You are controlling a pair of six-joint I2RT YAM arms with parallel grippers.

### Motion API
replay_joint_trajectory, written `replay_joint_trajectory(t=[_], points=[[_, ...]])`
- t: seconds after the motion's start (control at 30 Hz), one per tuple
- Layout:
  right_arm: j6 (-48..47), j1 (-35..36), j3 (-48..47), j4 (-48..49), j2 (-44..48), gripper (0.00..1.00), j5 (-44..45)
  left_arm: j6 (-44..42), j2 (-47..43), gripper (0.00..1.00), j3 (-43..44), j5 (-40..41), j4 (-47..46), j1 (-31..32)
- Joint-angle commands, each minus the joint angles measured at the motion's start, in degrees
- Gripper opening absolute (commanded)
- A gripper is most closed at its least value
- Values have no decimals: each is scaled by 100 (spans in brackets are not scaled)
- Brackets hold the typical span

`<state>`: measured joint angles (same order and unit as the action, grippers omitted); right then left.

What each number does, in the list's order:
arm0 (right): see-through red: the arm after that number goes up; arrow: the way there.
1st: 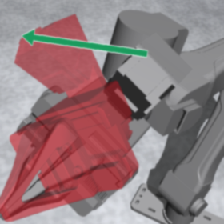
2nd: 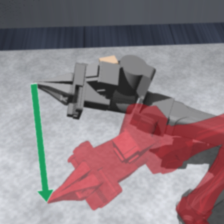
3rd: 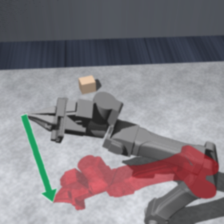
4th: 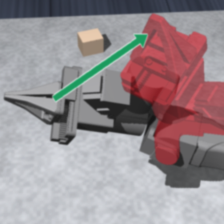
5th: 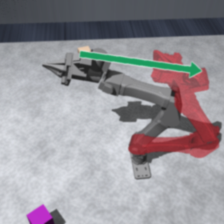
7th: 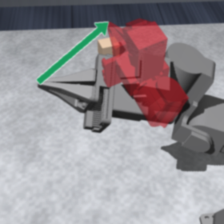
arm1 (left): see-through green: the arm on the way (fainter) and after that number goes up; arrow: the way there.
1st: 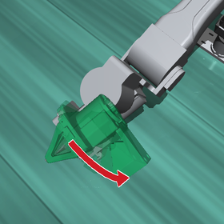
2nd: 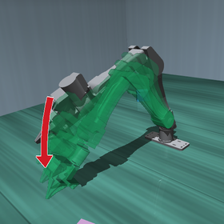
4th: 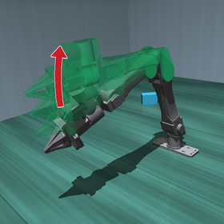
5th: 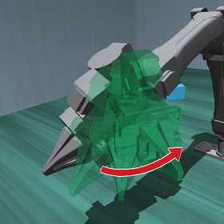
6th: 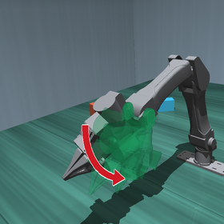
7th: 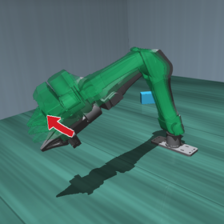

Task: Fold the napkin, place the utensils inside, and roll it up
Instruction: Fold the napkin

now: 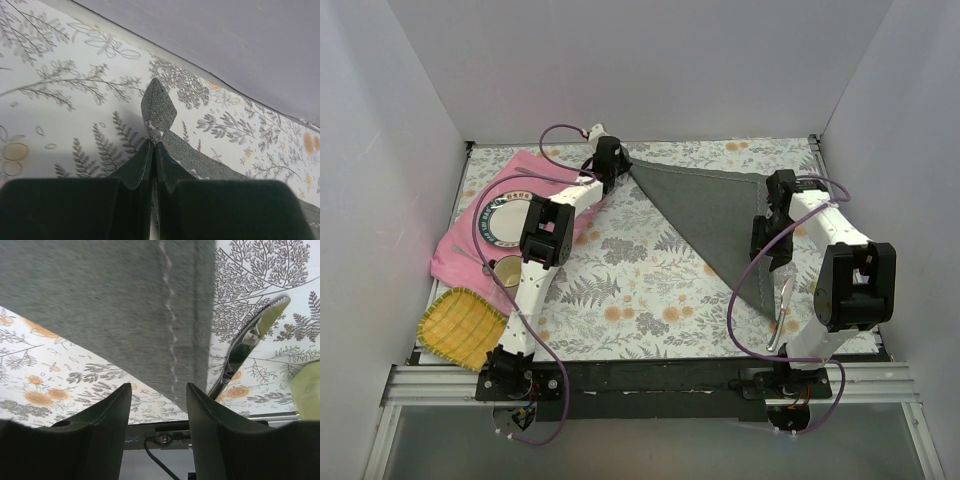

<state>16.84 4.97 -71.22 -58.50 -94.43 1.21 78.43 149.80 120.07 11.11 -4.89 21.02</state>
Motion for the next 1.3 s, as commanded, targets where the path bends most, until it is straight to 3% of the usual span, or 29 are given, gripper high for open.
replay_joint_trajectory(t=[0.0, 0.2, 0.37, 0.7, 0.8, 0.93, 1.03, 1.27], points=[[-163, -75, 161, -240, 83, 56, 142, -311, -451, 1, -89, 207, -224, -238], [-357, -312, 495, -162, 136, 61, 213, -311, -486, 8, -80, 23, -153, -291], [-445, -321, 767, 57, 153, 56, -700, -259, -513, 12, -133, -57, -109, -282], [-454, -330, 1313, 488, 92, 52, -1036, -329, -548, 12, -177, -83, -100, -291], [-392, -330, 1190, 585, 22, 47, -808, -302, -539, 12, -203, -92, -92, -291], [-305, -339, 1058, 542, -145, 29, -421, -258, -513, 12, -186, -118, -92, -282], [-269, -348, 1119, 585, -189, 23, -341, -258, -495, 12, -160, -109, -83, -282], [-234, -400, 1312, 621, -277, 21, -156, -267, -416, 12, -107, -92, -48, -291]])
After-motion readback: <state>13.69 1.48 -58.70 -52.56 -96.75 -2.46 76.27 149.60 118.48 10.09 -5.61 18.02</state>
